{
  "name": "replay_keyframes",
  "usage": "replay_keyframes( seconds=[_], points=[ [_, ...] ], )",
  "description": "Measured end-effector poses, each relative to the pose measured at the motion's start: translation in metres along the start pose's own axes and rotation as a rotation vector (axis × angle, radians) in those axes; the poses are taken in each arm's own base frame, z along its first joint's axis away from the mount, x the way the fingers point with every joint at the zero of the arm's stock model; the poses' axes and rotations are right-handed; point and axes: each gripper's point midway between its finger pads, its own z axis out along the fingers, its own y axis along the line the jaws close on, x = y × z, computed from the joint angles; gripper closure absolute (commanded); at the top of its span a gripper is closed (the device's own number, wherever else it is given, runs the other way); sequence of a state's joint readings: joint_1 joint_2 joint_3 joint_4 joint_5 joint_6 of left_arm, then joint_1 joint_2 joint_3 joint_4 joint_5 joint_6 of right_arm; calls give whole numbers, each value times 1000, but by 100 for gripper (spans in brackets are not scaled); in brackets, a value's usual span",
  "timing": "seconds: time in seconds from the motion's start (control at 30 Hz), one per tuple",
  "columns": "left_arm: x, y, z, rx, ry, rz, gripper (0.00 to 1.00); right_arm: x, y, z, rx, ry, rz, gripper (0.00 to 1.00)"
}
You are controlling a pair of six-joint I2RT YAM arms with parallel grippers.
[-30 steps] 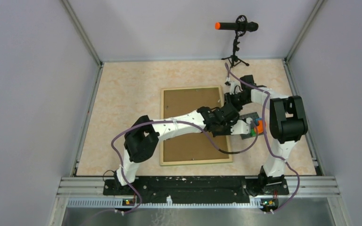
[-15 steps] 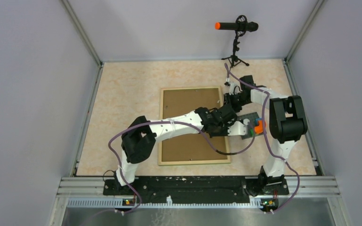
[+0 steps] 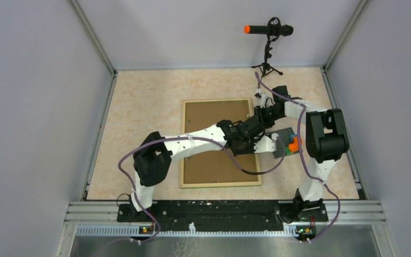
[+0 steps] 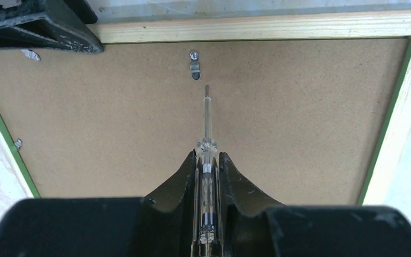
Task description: Take the photo out of the frame
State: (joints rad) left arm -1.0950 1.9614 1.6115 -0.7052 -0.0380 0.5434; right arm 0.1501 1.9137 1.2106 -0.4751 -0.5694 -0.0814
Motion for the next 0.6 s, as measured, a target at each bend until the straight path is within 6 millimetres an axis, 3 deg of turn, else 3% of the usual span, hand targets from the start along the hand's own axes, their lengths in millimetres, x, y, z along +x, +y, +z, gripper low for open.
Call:
replay_keyframes(
  seconds=[0.1,0.2,0.43,0.6],
  points=[
    [1,6,-7,10,-25,-43,100,0,0,0,-2,0,0,72],
    [3,26,-19,-4,-73,-118,100,0,1,0,-7,0,0,73],
    [21,102,-46,-109,-202,-334,100,4,6,2,-49,-3,9,74],
    [30,132,-50,-168,-248,-428,100,12,17,3,-112,13,37,69]
  ],
)
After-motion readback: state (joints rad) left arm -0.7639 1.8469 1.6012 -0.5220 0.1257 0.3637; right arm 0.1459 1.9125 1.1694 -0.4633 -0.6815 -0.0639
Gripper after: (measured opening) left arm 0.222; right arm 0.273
